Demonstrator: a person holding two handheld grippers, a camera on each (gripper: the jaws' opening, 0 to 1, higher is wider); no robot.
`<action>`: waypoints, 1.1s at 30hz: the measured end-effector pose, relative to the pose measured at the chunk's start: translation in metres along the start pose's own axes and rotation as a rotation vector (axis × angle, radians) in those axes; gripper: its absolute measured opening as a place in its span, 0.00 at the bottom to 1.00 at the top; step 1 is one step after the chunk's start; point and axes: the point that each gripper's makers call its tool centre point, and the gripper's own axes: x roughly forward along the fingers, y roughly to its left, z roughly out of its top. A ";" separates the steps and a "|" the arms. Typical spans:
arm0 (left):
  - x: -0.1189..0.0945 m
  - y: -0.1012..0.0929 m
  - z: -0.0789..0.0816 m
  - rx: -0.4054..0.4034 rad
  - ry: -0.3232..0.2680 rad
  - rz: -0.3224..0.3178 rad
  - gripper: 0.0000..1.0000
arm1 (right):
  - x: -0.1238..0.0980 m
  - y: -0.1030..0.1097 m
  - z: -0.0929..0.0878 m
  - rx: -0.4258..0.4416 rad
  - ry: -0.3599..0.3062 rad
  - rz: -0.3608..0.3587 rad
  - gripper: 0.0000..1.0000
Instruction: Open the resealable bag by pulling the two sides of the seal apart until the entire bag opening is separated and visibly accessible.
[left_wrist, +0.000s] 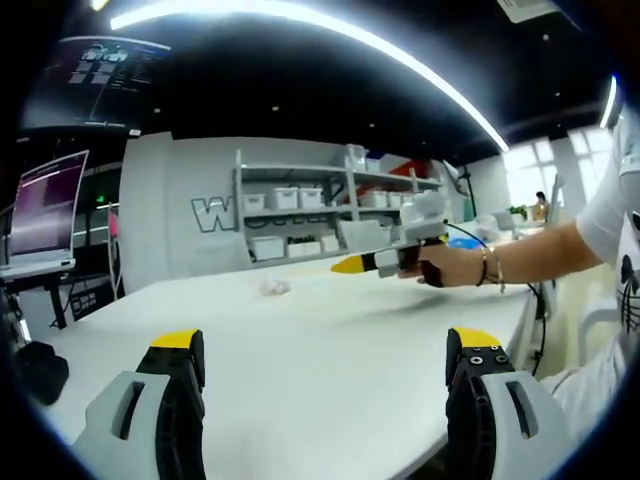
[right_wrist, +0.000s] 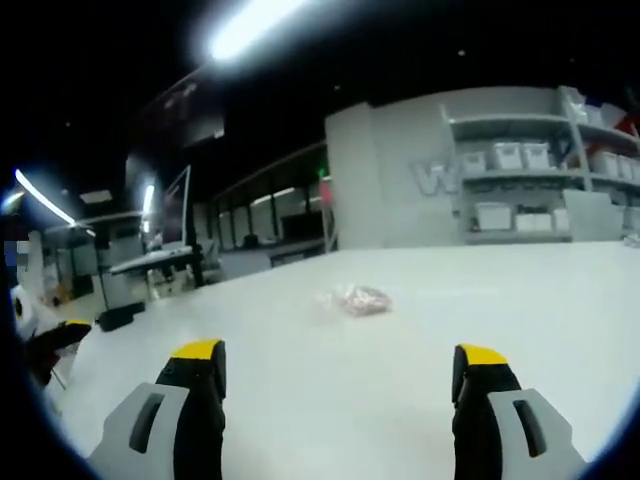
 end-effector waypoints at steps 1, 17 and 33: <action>0.000 0.000 0.000 0.001 0.001 0.000 0.99 | -0.002 0.000 0.000 0.001 -0.002 0.000 0.95; 0.002 -0.004 -0.005 0.002 0.013 -0.006 0.99 | -0.044 -0.001 -0.005 0.026 -0.030 -0.004 0.95; 0.002 -0.005 -0.004 -0.001 0.015 -0.007 0.99 | -0.092 0.004 -0.002 0.054 -0.083 -0.024 0.95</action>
